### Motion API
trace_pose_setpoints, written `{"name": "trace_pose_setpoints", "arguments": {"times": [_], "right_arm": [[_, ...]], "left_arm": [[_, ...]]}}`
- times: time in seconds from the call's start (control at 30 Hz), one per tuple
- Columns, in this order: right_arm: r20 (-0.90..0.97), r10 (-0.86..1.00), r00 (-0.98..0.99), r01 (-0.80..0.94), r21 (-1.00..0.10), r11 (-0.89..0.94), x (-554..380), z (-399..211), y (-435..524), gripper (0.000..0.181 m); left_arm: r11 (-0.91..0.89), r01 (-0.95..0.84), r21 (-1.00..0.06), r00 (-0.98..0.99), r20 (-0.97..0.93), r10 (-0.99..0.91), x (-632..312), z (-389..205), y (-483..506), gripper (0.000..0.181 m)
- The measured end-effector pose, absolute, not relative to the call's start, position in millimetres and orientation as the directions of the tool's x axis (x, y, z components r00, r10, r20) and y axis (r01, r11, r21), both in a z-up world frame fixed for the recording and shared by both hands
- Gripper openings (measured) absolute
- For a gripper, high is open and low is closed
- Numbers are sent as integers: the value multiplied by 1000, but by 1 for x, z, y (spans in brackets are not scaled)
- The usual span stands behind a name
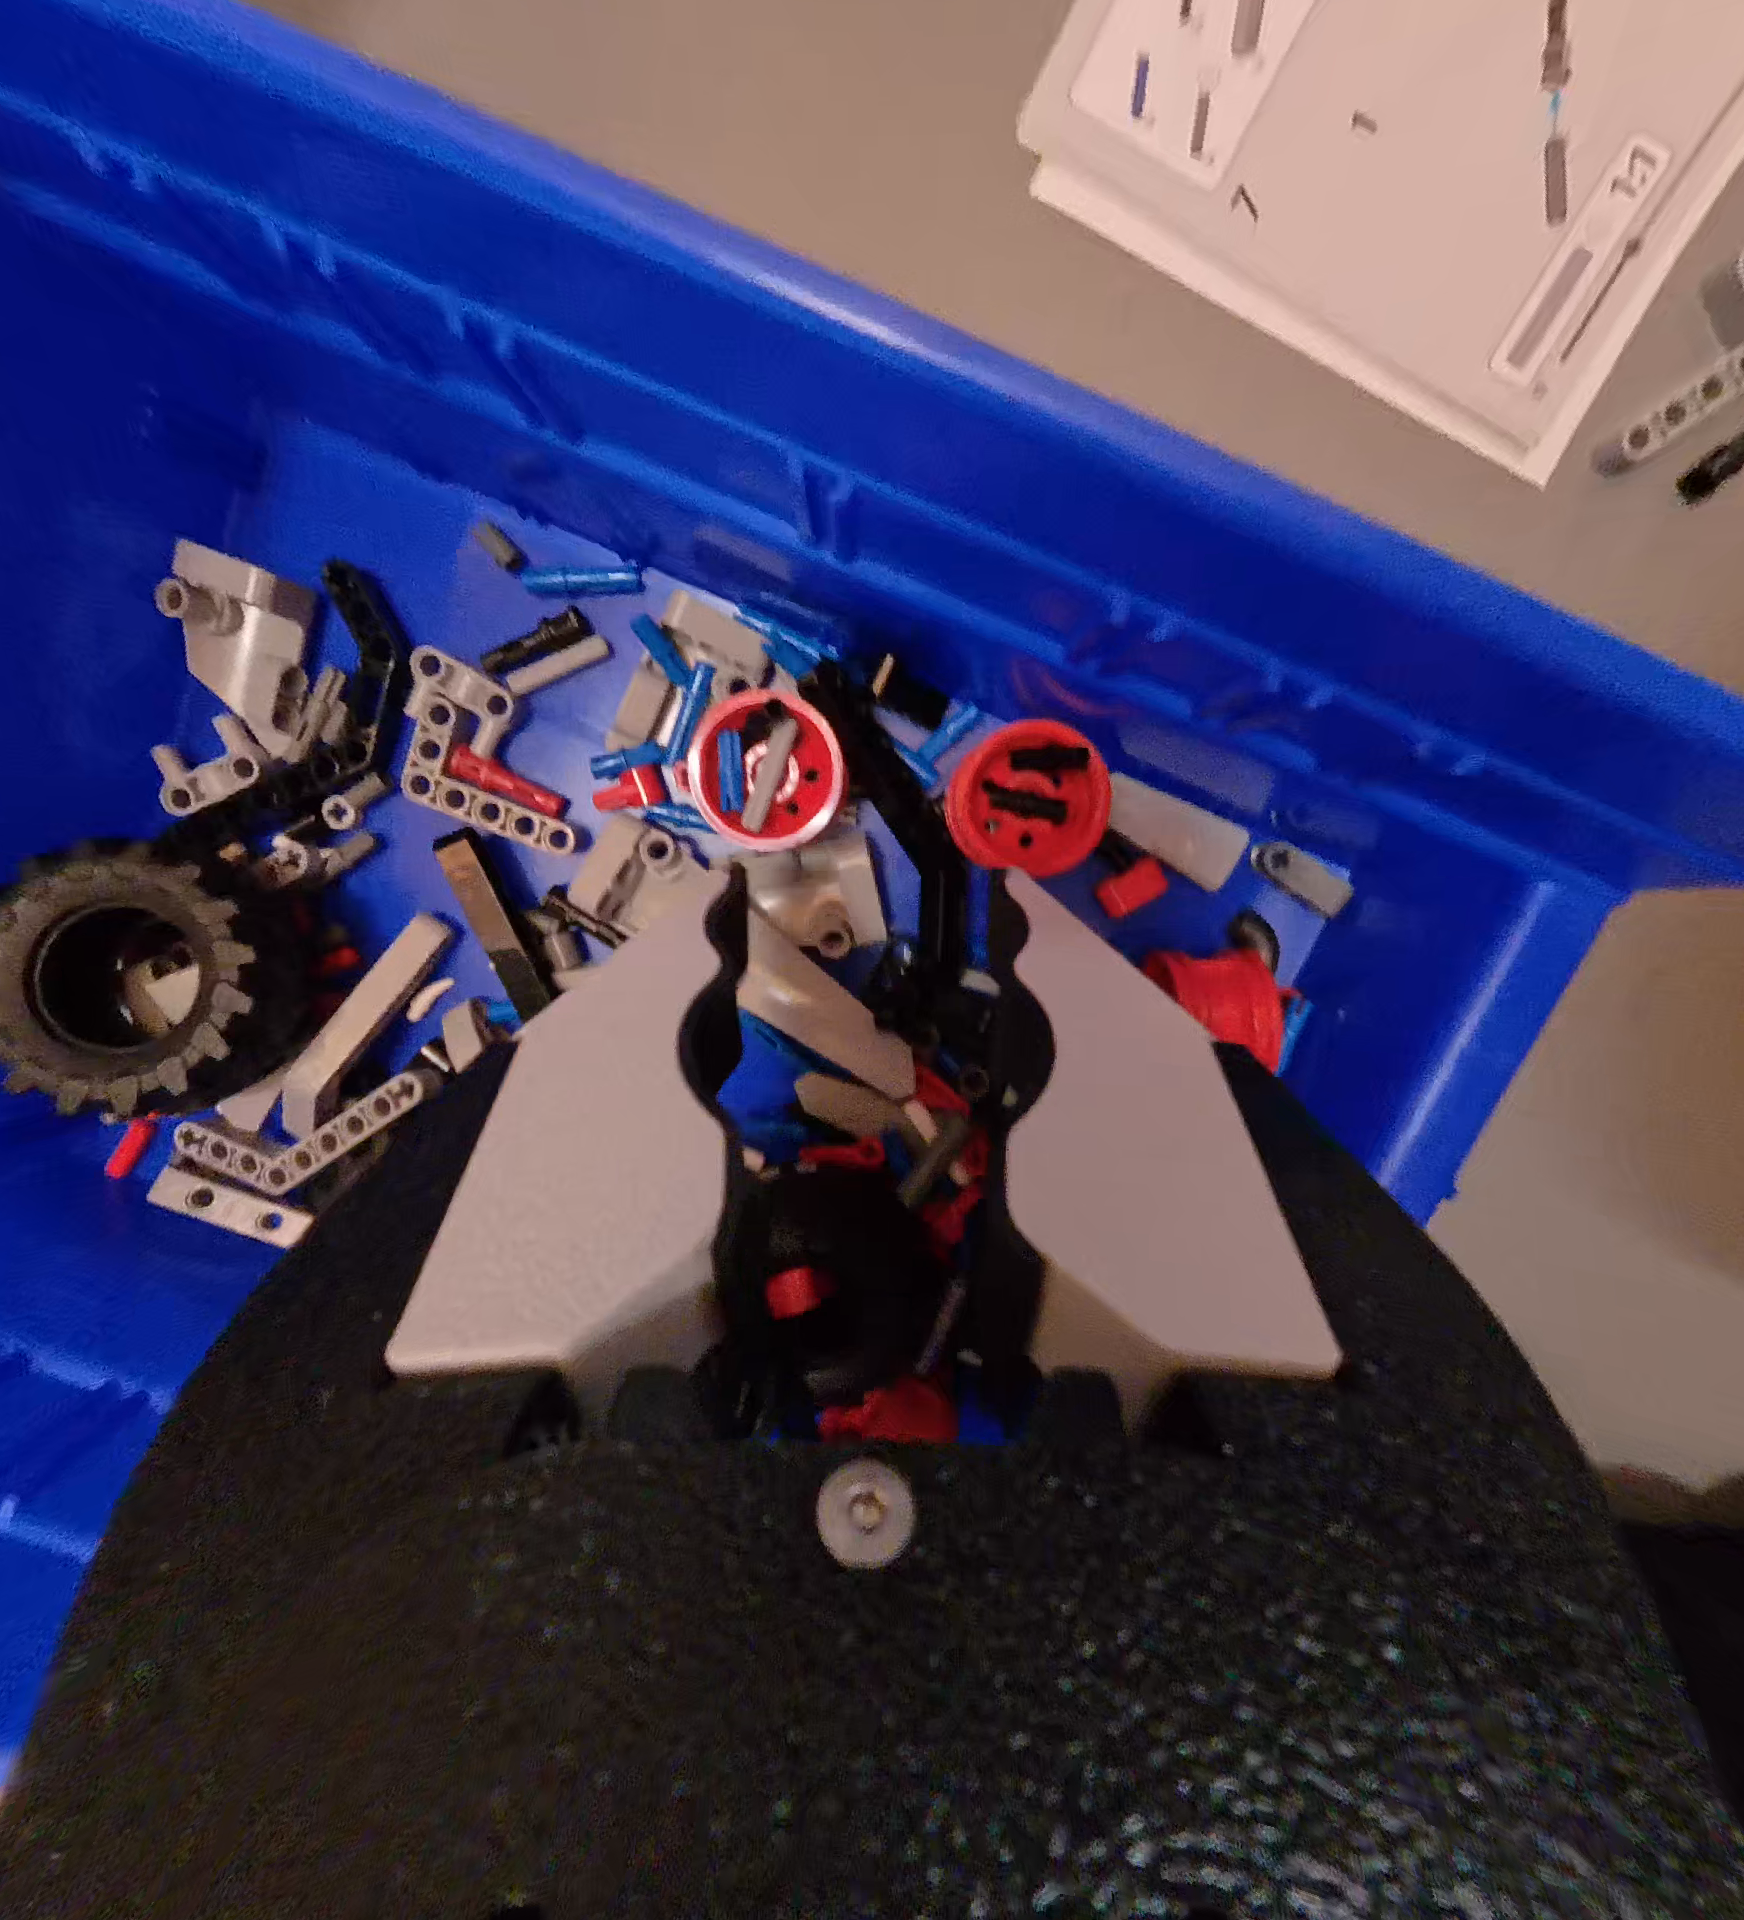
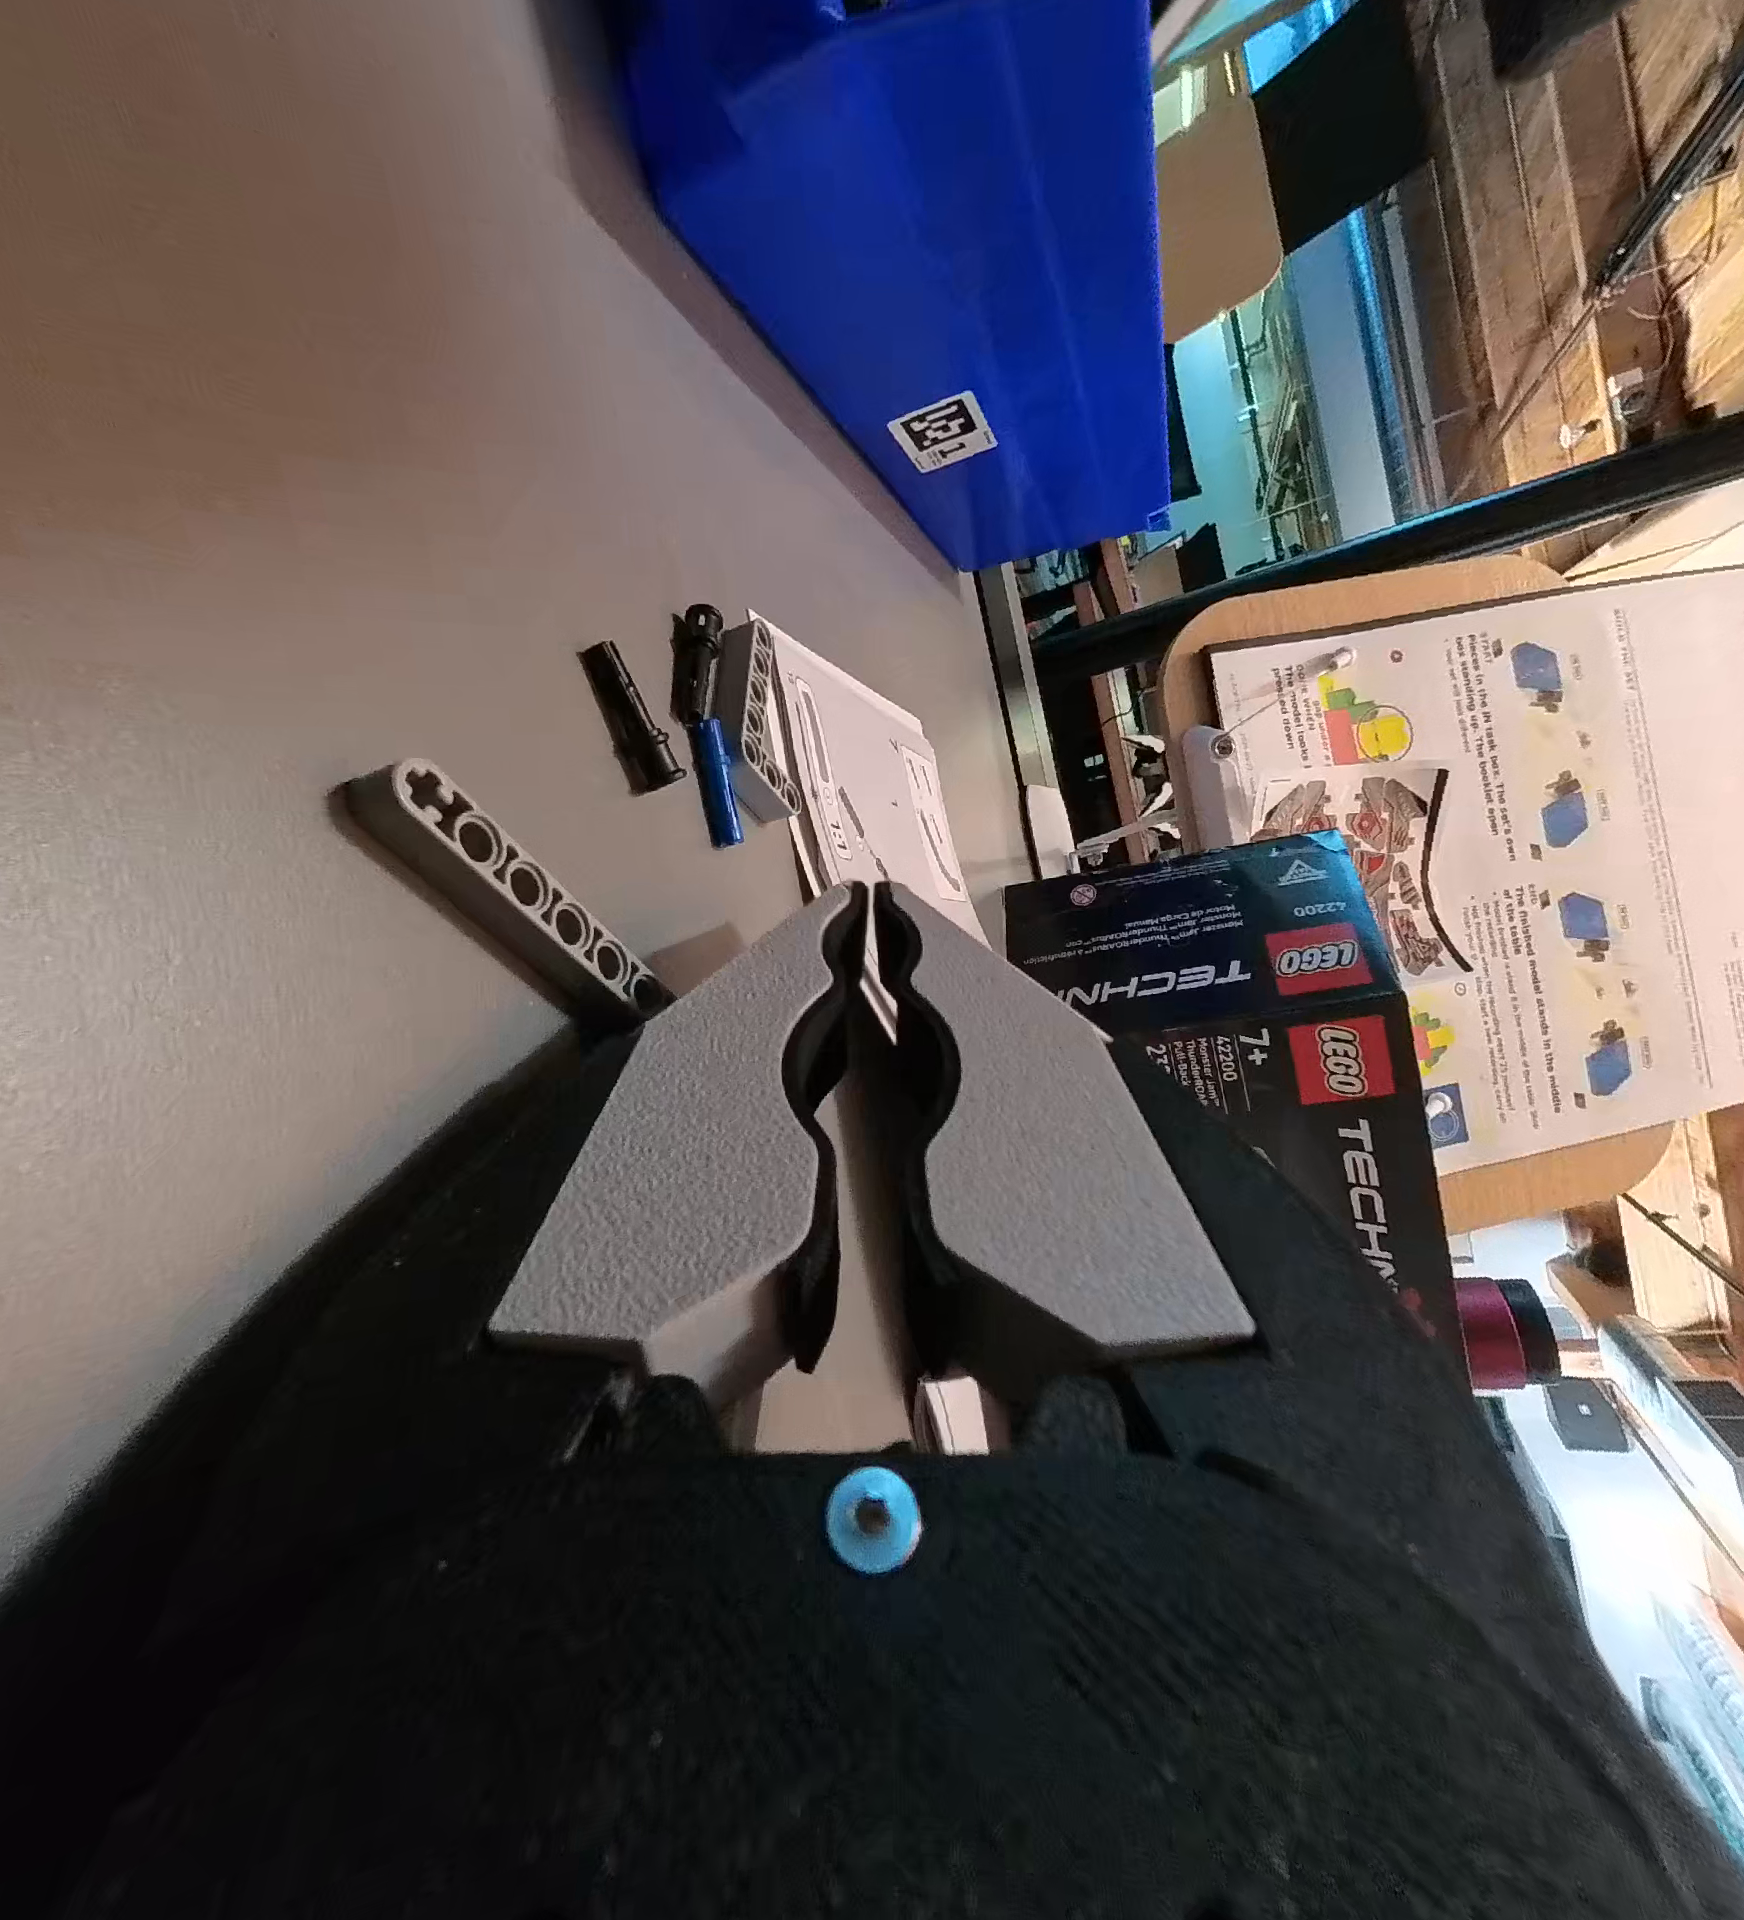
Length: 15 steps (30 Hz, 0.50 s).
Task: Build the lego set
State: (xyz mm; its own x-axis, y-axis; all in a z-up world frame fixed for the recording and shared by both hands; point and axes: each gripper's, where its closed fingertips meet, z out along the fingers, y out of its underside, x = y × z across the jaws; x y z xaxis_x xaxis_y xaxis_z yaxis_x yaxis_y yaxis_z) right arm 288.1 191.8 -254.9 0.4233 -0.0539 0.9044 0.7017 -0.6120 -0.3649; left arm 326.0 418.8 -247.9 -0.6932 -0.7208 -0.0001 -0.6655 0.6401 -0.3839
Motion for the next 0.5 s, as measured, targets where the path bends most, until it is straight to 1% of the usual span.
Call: {"name": "trace_pose_setpoints", "arguments": {"times": [0.03,0.17,0.27,0.33,0.37,0.47,0.5], "right_arm": [[905,-54,422,702,-364,-613,288,-255,192,0],[908,-56,415,704,-360,-612,288,-254,192,0],[906,-51,420,704,-360,-612,288,-255,192,0],[908,-48,416,704,-355,-615,288,-255,192,0],[908,-47,417,706,-356,-612,287,-256,193,0],[907,-41,419,703,-352,-617,288,-257,192,0],[907,-42,418,703,-353,-617,288,-257,192,0]], "left_arm": [[627,-671,-396,-685,9,-728,329,-248,417,50],[599,-680,-423,-664,8,-747,339,-248,415,55],[588,-662,-465,-667,8,-745,347,-246,406,53],[575,-667,-474,-660,16,-751,354,-251,400,54],[579,-674,-459,-659,18,-752,355,-256,399,50],[623,-689,-369,-669,-7,-743,353,-279,404,48],[627,-692,-359,-669,-7,-743,352,-282,406,43]]}}
